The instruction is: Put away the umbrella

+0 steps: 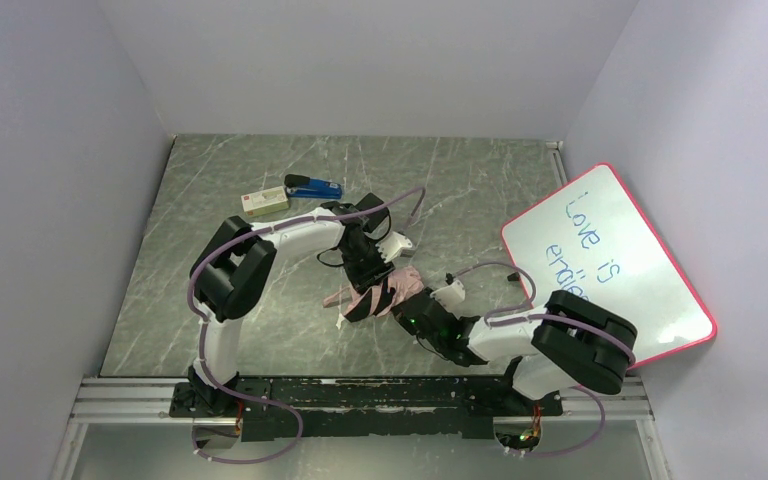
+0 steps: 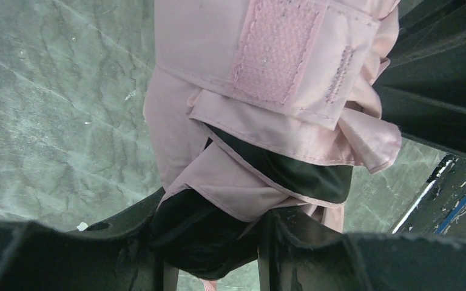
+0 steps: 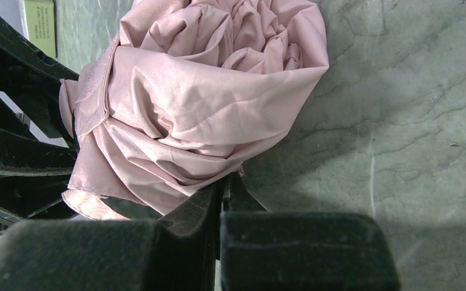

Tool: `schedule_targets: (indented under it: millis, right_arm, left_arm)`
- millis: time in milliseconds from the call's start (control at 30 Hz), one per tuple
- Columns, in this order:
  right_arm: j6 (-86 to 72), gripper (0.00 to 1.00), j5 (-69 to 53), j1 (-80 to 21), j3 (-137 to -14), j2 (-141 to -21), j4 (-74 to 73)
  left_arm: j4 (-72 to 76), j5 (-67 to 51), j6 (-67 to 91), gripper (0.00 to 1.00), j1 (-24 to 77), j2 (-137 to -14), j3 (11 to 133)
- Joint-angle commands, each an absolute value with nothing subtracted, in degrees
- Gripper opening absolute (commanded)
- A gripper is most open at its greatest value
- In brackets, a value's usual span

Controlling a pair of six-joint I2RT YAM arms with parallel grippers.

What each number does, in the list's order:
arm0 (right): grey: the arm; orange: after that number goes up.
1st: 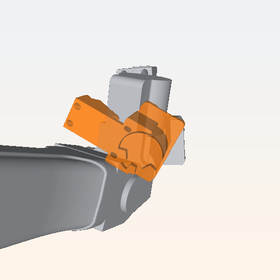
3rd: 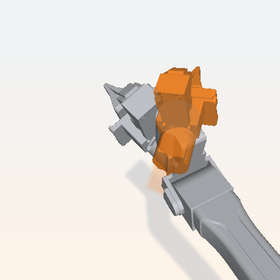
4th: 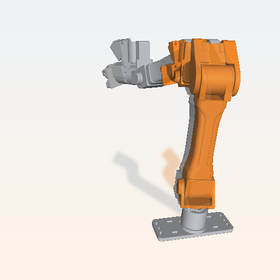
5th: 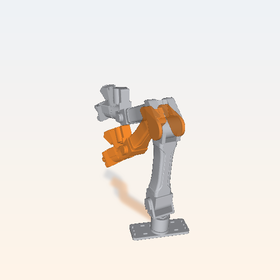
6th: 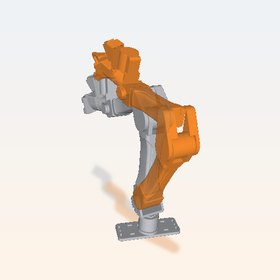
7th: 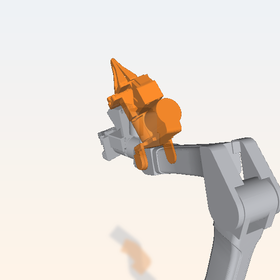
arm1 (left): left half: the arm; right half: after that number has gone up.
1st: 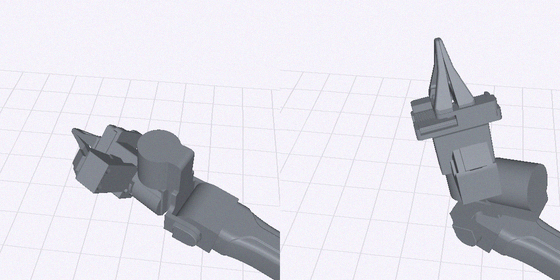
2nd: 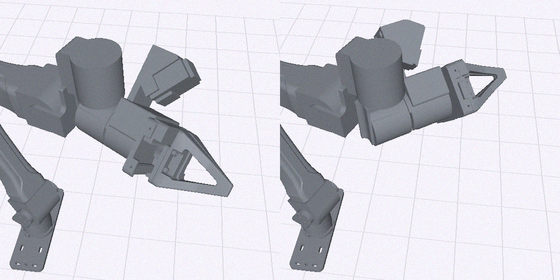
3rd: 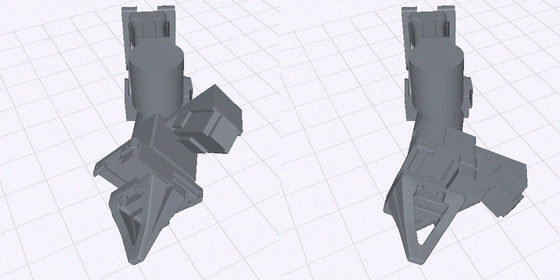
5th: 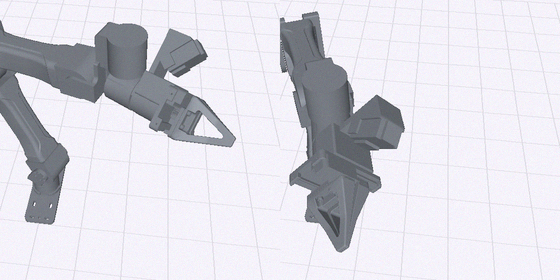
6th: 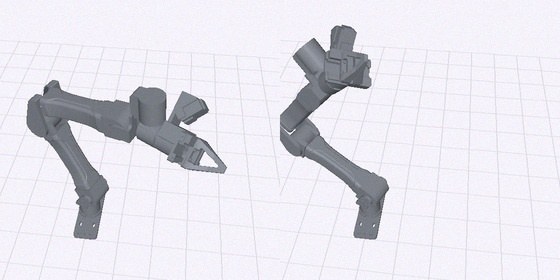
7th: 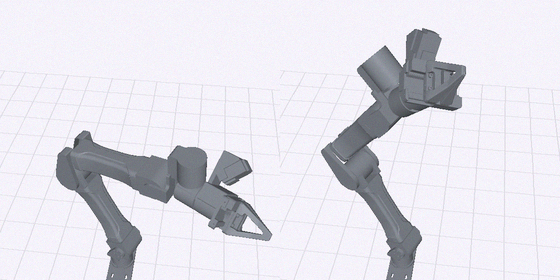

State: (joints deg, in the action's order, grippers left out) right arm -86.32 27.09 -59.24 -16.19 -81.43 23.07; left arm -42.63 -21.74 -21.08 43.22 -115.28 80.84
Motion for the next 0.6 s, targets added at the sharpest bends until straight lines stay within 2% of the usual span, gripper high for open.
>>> schedule_targets:
  millis: [0,567]
  right_arm:
    - [-84.92,0.00,19.90,-60.65,-14.01,-83.57,13.39]
    - [-97.74,0.00,20.10,-72.36,-13.59,-73.83,-5.56]
  left_arm:
    - [-34.32,-12.31,-20.12,0.05,42.98,-119.07,80.42]
    - [-31.11,-6.60,-19.07,0.05,42.07,-118.60,79.89]
